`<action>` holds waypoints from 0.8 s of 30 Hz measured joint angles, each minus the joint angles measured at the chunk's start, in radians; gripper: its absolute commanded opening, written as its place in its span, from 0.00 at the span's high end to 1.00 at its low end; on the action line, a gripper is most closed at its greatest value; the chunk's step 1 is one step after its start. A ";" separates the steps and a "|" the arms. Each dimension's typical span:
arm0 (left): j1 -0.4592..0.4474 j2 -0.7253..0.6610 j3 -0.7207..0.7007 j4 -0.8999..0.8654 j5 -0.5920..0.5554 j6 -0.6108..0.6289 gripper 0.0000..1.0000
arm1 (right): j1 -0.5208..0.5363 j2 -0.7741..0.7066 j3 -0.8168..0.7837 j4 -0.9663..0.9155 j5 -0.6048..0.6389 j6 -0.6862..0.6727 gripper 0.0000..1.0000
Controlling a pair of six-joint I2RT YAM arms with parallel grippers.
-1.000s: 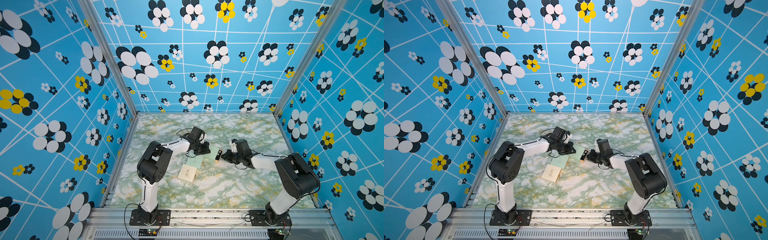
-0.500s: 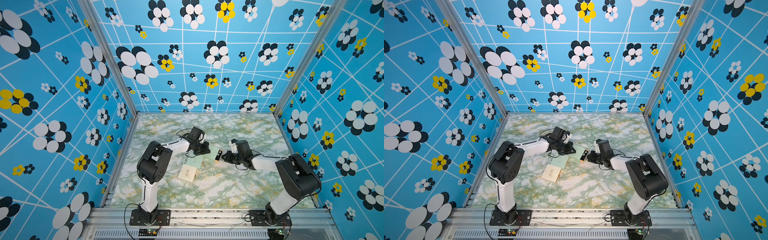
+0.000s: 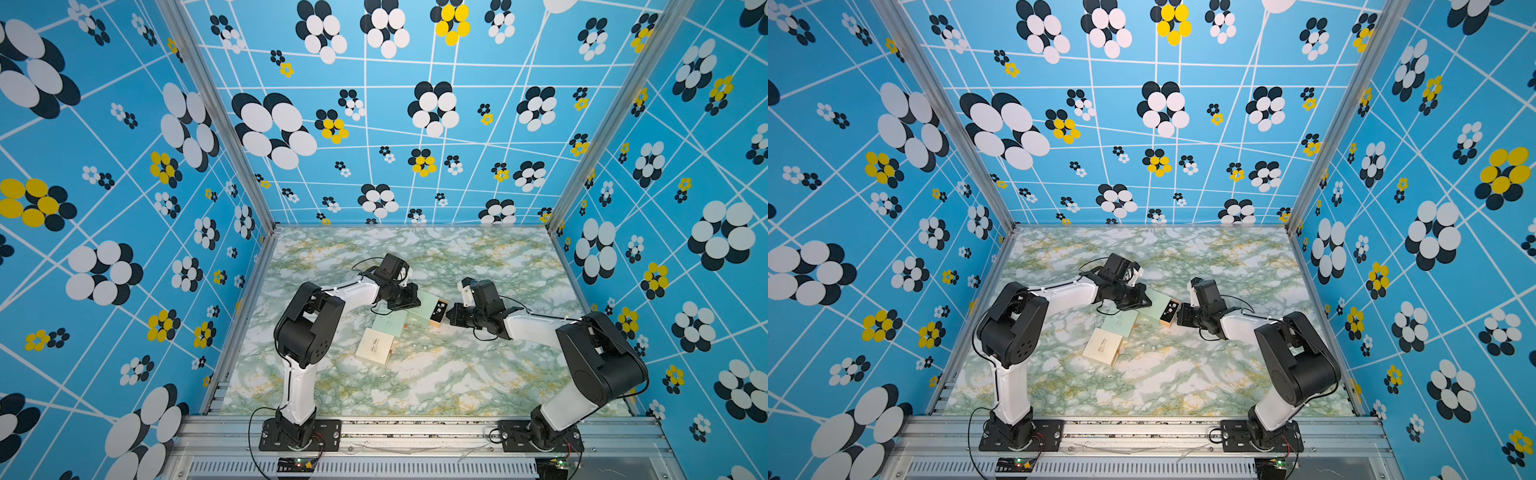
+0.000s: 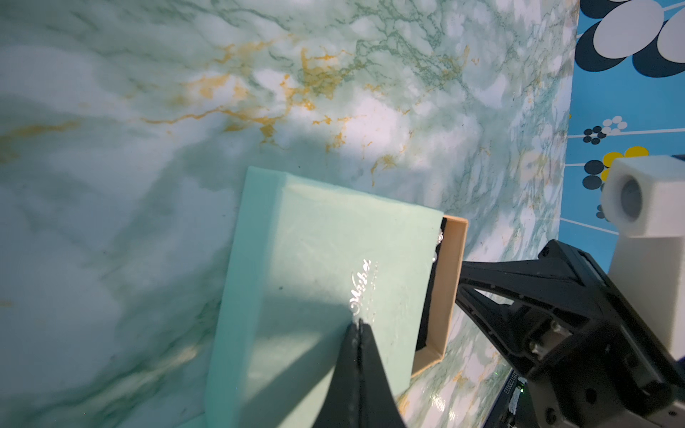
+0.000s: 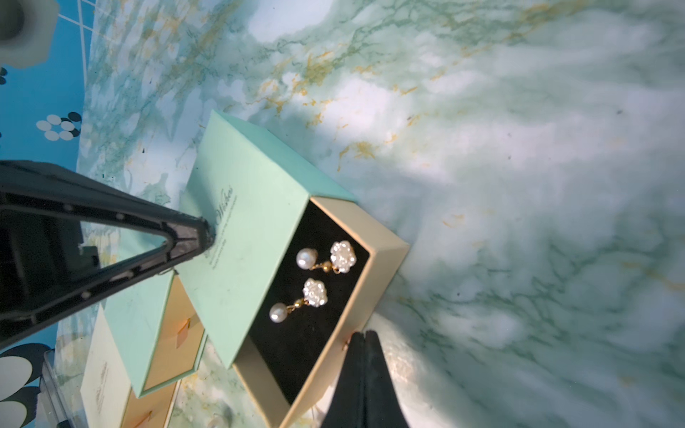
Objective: Take out the earrings from the drawer-style jewelry box
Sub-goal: Open the drawer in the jewelry box.
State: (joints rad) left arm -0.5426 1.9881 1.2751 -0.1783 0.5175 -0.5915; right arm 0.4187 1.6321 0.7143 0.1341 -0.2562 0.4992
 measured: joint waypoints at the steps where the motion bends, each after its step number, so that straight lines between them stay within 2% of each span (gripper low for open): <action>1: 0.000 0.000 -0.002 0.002 0.002 0.000 1.00 | 0.003 0.000 0.007 -0.016 0.008 -0.003 1.00; 11: 0.005 0.000 -0.005 0.008 0.010 0.000 1.00 | 0.013 -0.033 0.022 -0.127 0.089 -0.014 1.00; 21: 0.006 0.000 -0.005 0.008 0.011 0.000 1.00 | 0.013 -0.047 0.022 -0.132 0.098 -0.014 1.00; 24: 0.006 0.000 -0.005 0.008 0.011 0.000 1.00 | 0.013 -0.059 0.022 -0.140 0.098 -0.014 0.96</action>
State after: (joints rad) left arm -0.5369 1.9881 1.2697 -0.1707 0.5282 -0.5919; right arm 0.4320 1.5730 0.7361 -0.0055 -0.1581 0.4850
